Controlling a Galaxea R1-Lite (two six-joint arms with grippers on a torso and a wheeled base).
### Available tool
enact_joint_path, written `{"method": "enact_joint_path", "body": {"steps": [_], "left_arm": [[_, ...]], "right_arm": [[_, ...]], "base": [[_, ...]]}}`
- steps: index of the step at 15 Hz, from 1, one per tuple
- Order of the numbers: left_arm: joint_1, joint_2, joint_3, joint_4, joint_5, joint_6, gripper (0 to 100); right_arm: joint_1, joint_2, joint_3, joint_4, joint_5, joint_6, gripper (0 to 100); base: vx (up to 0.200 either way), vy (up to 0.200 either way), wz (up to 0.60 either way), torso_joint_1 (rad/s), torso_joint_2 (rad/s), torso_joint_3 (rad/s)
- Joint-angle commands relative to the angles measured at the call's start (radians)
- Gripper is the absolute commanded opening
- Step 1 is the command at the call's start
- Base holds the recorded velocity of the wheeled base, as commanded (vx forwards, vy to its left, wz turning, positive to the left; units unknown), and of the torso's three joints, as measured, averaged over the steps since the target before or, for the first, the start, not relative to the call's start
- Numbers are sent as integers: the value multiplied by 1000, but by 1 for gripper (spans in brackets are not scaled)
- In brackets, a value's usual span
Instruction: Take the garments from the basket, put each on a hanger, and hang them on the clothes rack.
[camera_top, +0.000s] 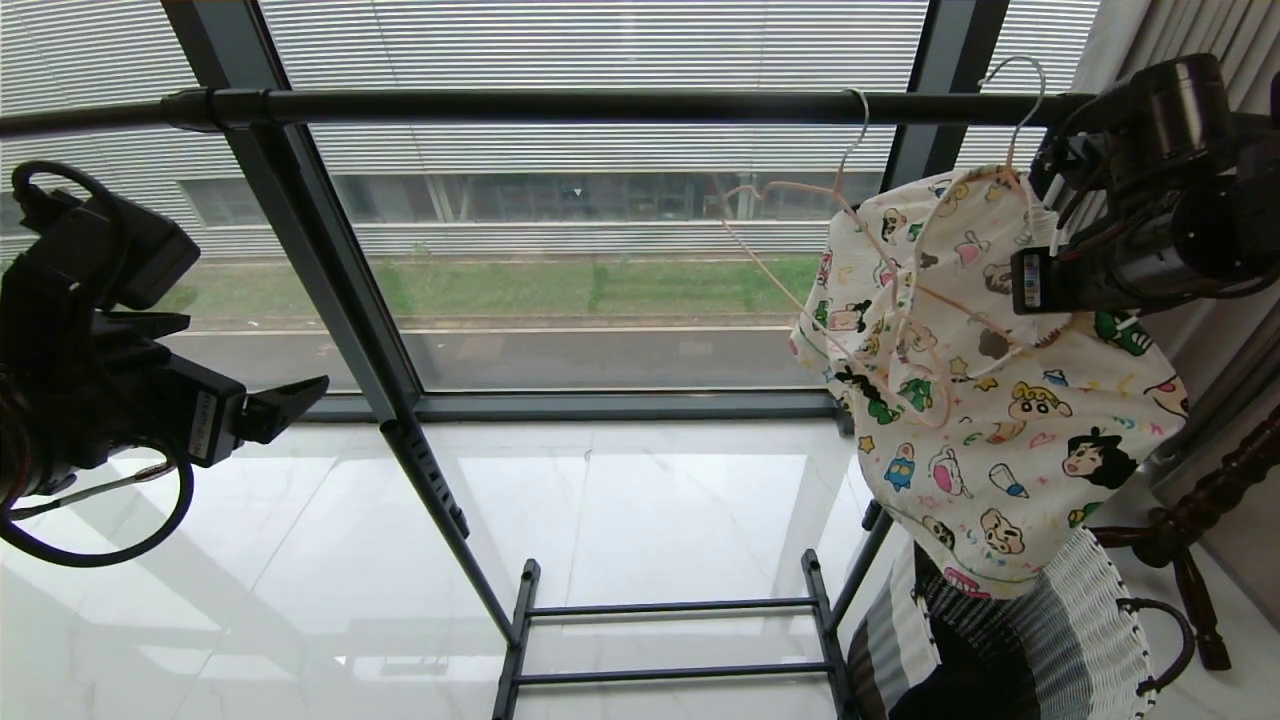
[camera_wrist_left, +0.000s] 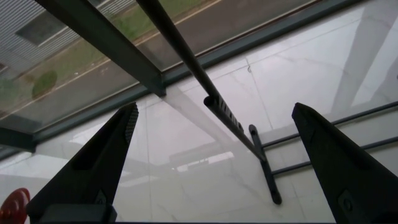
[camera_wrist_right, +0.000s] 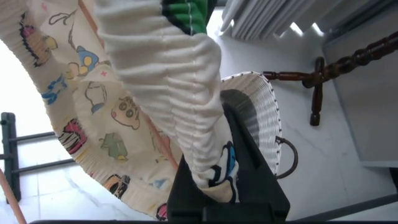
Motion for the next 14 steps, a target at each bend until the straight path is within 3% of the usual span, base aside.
{"method": "enact_joint_path", "body": {"steps": [1,10,11,14], "left_arm": [[-2,-8,3,0,1,0,100],[-2,-8,5,0,1,0,100],[-2,-8,5,-1,1,0,100],[-2,-8,7,-1,1,0,100]], "right_arm": [[-4,42,-26,-1,0,0,0],[-4,56,-34,-1,0,0,0],[-4,56,-34,-1,0,0,100],[-4,55,-34,-2,0,1,100]], "base": [[0,0,0,0,0,0],[0,0,0,0,0,0],[0,0,0,0,0,0],[0,0,0,0,0,0]]}}
